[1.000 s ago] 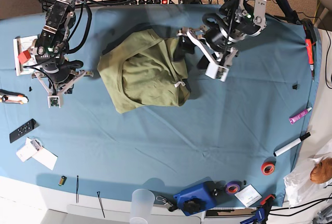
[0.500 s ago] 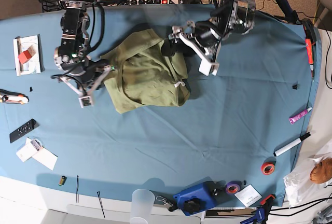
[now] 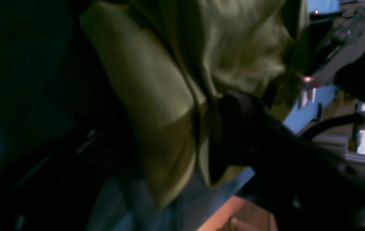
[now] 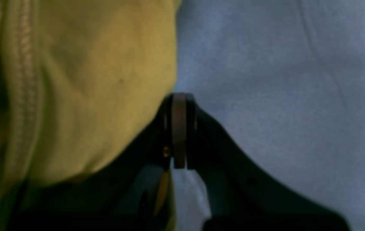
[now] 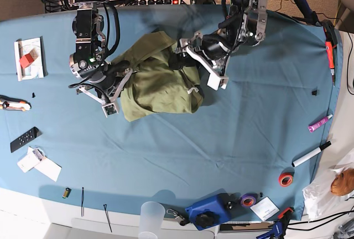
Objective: Layout the t-shirt on the table in an organized manner, then fold the t-shirt properly
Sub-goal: 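Grasp the bundle's edge with the left gripper and lift it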
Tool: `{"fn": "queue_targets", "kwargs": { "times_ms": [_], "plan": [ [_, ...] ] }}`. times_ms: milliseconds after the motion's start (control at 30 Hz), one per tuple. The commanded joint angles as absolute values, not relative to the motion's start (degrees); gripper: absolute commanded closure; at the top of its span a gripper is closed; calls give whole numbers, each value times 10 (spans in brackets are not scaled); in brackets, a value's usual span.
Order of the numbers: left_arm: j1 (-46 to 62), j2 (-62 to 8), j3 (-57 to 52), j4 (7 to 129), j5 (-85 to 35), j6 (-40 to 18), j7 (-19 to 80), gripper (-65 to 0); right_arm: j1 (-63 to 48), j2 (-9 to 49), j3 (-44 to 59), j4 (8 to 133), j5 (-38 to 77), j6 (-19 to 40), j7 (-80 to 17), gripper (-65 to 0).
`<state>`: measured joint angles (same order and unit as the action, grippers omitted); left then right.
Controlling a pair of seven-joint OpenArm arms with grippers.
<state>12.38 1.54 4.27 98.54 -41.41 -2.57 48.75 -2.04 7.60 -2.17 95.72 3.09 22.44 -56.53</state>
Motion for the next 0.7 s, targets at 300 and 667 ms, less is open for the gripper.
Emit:
{"fn": "queue_targets", "kwargs": {
  "times_ms": [300, 667],
  "plan": [
    [101, 30, 104, 990, -406, -30, 484, 0, -18, 73, -26, 960, 44, 220, -578, 0],
    [70, 20, 137, 991, -368, -76, 543, 0, -1, 124, -25, 960, -69, 100, -570, 0]
  ]
}}
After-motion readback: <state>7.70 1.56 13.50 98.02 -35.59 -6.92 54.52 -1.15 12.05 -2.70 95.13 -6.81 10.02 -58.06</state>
